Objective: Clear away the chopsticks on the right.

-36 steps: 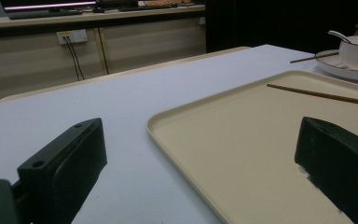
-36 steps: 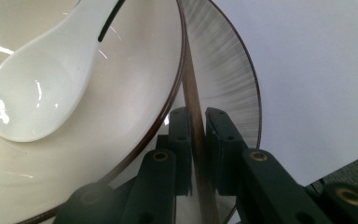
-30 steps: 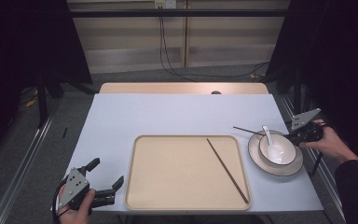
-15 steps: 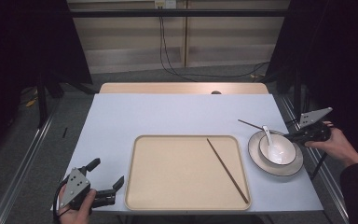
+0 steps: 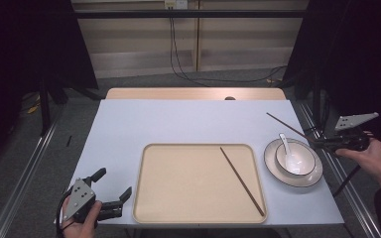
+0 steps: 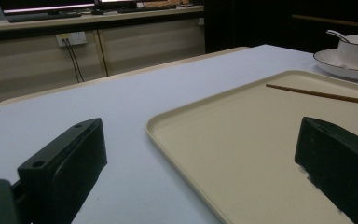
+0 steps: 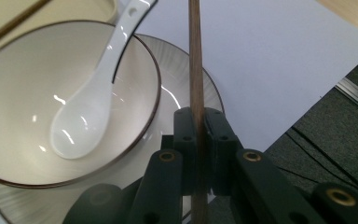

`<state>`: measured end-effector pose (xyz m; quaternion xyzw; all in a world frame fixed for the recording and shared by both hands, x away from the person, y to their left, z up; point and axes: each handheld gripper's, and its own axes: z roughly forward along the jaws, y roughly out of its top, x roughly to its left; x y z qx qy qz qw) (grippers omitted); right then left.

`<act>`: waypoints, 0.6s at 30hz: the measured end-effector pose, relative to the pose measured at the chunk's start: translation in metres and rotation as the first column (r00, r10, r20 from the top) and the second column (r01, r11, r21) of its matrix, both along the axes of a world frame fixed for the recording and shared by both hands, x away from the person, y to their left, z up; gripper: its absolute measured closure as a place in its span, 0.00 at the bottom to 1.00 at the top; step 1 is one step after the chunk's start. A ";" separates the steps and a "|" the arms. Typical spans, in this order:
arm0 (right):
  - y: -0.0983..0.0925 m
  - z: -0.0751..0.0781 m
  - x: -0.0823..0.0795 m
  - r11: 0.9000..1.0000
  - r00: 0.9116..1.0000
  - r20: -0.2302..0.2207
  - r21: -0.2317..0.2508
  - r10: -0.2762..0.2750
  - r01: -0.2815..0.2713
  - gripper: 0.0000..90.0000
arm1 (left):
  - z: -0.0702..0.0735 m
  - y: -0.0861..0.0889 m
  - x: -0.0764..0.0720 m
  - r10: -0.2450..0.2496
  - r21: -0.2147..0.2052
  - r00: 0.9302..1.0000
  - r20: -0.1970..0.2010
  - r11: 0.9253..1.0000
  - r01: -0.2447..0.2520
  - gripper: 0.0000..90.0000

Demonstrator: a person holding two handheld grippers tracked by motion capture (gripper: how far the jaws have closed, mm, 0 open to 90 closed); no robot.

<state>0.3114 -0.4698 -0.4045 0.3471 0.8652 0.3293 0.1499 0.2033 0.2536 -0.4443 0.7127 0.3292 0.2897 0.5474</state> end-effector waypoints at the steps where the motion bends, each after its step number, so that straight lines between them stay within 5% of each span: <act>1: 0.000 0.003 -0.003 1.000 1.000 0.002 0.006 -0.002 0.002 0.94 | 0.000 0.000 0.000 0.002 -0.004 1.000 -0.001 1.000 -0.002 0.02; 10: 0.019 0.023 -0.035 0.998 0.999 0.000 0.056 -0.042 0.042 0.94 | 0.000 0.000 0.000 0.007 0.001 1.000 0.001 1.000 -0.007 0.02; 18: 0.048 0.012 -0.062 0.992 0.994 -0.046 0.078 -0.095 0.098 0.94 | 0.000 0.000 0.000 -0.002 0.000 1.000 0.000 1.000 0.002 0.02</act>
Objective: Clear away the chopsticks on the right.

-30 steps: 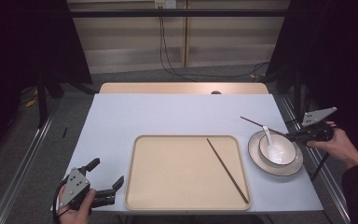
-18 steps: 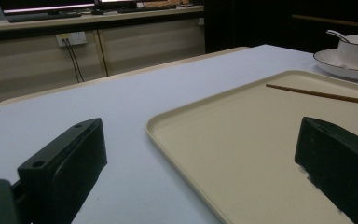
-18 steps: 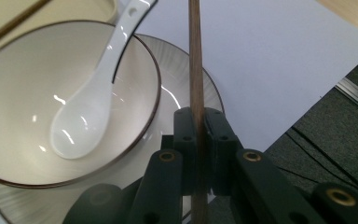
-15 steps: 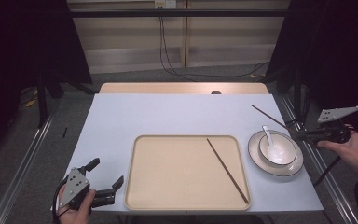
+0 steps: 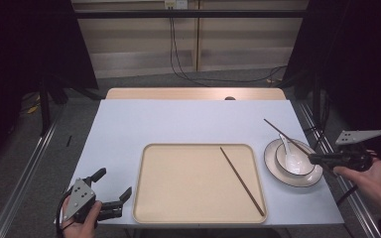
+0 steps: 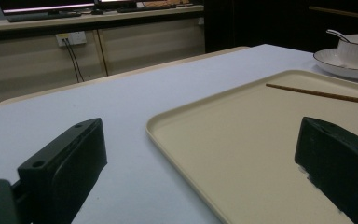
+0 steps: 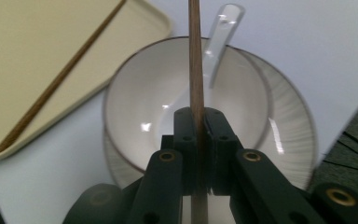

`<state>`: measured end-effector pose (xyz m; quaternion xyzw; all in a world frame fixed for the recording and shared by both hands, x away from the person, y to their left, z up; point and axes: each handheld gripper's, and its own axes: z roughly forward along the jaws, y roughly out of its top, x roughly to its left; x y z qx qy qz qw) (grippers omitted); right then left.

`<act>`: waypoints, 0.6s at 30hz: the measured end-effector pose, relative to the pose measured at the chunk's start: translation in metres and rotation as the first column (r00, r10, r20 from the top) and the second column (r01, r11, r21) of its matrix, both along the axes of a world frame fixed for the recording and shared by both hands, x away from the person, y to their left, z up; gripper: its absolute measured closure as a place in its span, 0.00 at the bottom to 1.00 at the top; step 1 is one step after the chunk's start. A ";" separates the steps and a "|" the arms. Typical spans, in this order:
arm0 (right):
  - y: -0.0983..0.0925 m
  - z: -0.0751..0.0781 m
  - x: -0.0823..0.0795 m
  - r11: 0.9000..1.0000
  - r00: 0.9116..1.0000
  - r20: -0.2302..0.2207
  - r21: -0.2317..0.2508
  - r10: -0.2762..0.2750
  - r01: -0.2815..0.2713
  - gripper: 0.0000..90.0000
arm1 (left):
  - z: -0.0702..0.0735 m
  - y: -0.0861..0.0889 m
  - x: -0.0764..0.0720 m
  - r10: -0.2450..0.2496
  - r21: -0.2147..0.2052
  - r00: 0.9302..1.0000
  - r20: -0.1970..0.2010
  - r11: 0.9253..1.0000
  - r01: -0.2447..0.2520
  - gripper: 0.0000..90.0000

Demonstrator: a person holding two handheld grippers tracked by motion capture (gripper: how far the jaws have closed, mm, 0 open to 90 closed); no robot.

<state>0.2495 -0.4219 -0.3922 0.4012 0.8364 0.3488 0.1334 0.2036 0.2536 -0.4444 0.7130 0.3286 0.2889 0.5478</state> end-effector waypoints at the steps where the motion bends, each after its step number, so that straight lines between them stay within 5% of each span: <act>1: 0.005 -0.001 -0.003 1.000 1.000 0.001 -0.002 -0.006 0.006 0.94 | 0.000 0.000 0.000 0.006 -0.005 1.000 -0.001 1.000 -0.006 0.02; 8: 0.042 -0.001 -0.027 0.999 1.000 -0.001 0.038 -0.014 0.014 0.94 | 0.000 0.000 -0.001 0.007 0.003 1.000 0.002 1.000 -0.007 0.02; 18: 0.093 -0.024 -0.038 0.992 0.992 -0.127 0.123 -0.003 0.019 0.94 | 0.000 -0.001 0.000 0.001 -0.005 1.000 0.002 1.000 -0.001 0.02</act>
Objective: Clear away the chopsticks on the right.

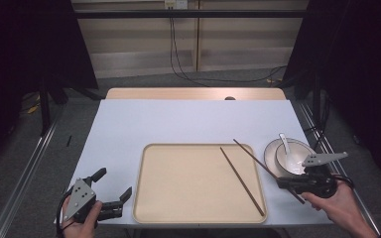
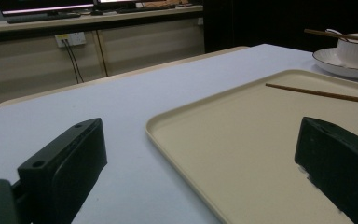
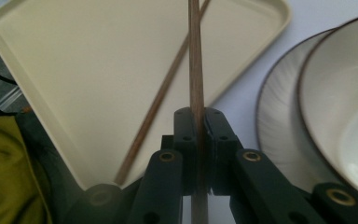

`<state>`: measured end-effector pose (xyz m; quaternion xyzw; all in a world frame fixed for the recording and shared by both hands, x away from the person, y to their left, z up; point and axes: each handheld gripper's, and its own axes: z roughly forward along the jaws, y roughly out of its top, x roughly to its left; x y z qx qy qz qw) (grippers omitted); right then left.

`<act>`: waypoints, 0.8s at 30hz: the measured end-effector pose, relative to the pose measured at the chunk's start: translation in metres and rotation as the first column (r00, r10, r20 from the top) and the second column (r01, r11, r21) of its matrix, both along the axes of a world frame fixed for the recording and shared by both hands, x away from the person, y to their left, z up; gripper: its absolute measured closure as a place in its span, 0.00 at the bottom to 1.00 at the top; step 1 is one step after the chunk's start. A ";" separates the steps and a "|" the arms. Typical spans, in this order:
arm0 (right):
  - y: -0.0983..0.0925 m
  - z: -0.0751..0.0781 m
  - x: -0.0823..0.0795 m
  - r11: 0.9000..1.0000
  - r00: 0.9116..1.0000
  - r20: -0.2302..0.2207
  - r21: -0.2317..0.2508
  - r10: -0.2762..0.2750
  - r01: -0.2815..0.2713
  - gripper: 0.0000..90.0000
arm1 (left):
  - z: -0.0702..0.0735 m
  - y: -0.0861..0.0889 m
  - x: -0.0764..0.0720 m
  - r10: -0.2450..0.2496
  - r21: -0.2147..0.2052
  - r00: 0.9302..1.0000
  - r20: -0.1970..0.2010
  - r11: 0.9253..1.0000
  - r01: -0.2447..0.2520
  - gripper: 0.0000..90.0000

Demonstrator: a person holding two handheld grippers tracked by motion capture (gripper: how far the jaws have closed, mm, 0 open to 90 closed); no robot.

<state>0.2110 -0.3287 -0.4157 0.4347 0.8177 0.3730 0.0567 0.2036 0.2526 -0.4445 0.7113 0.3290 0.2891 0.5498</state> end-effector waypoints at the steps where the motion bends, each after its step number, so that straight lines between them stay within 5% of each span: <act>1: 0.004 -0.001 -0.001 1.000 1.000 -0.009 0.003 0.002 -0.002 0.94 | 0.000 0.000 0.000 -0.001 -0.002 1.000 0.000 1.000 0.001 0.02; 11: 0.038 -0.018 -0.004 0.995 0.993 -0.105 0.083 -0.050 0.059 0.94 | 0.001 0.000 0.000 -0.001 -0.005 1.000 -0.002 1.000 0.001 0.02; 17: 0.052 -0.023 0.003 0.979 0.974 -0.175 0.115 -0.148 0.169 0.94 | 0.000 0.000 0.000 -0.007 -0.002 1.000 0.001 1.000 0.007 0.02; 24: 0.075 -0.034 0.010 0.975 0.955 -0.214 0.042 -0.204 0.217 0.94 | 0.001 0.000 0.000 -0.006 -0.008 1.000 0.001 1.000 0.006 0.02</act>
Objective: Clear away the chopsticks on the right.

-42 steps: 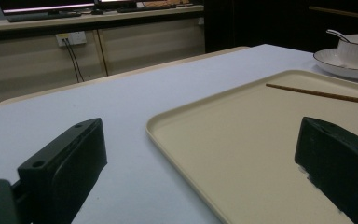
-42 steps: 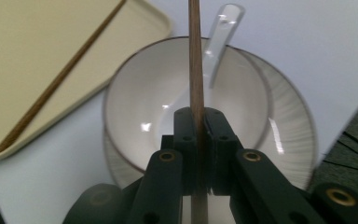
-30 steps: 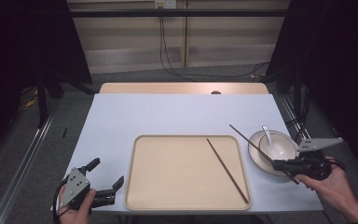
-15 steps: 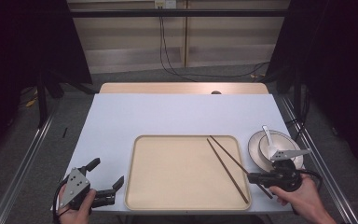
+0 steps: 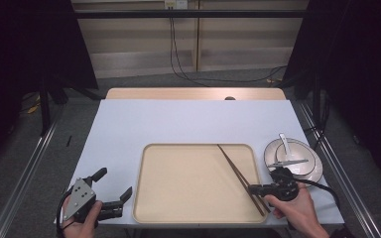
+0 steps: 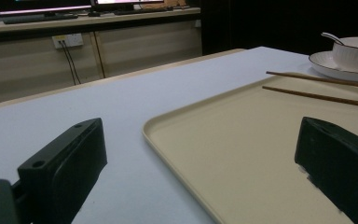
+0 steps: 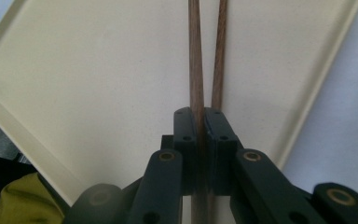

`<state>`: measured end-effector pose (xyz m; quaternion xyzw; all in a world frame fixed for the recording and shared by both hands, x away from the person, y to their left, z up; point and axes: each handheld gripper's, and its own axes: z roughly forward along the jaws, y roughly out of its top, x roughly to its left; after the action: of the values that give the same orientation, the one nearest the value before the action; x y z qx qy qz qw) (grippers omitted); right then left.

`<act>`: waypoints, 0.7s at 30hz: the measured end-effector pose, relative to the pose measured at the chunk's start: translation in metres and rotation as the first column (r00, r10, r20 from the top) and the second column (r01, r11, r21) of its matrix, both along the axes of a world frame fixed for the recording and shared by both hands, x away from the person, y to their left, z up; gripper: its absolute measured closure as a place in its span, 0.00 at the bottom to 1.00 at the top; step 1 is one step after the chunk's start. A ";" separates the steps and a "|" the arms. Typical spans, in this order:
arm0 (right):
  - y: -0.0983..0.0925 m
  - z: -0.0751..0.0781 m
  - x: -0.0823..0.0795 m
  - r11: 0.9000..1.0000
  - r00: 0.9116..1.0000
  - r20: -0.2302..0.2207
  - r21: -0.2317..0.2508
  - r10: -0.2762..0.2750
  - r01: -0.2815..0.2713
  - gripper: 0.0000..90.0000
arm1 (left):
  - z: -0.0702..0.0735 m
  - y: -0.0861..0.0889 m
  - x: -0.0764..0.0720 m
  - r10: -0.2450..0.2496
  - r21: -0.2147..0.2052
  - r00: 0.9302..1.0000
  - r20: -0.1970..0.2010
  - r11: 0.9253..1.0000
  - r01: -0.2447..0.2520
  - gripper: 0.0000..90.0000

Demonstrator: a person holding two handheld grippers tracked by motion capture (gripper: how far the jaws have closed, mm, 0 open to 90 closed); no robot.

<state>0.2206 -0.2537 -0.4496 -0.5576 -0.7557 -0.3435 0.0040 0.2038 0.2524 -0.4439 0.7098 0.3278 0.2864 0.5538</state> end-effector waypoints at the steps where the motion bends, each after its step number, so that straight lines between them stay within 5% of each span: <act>1: 0.003 -0.001 0.001 1.000 1.000 -0.004 -0.010 -0.001 0.001 0.94 | 0.000 0.000 0.000 -0.001 0.002 1.000 -0.003 1.000 0.001 0.02; 5: 0.014 -0.011 0.003 0.999 0.997 -0.067 -0.012 -0.036 0.035 0.94 | 0.000 0.000 0.000 -0.005 -0.003 1.000 -0.004 1.000 0.005 0.02; 13: 0.019 -0.016 0.005 0.997 0.996 -0.052 -0.003 -0.078 0.078 0.93 | 0.000 0.000 0.001 -0.005 -0.001 1.000 -0.004 1.000 0.005 0.02; 21: 0.020 -0.017 0.003 0.998 0.998 -0.035 0.013 -0.058 0.058 0.88 | -0.001 0.001 0.001 -0.002 0.002 1.000 -0.009 1.000 0.002 0.02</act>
<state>0.2237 -0.2337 -0.4663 -0.5851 -0.7367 -0.3388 0.0112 0.2044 0.2530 -0.4446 0.7121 0.3291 0.2829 0.5518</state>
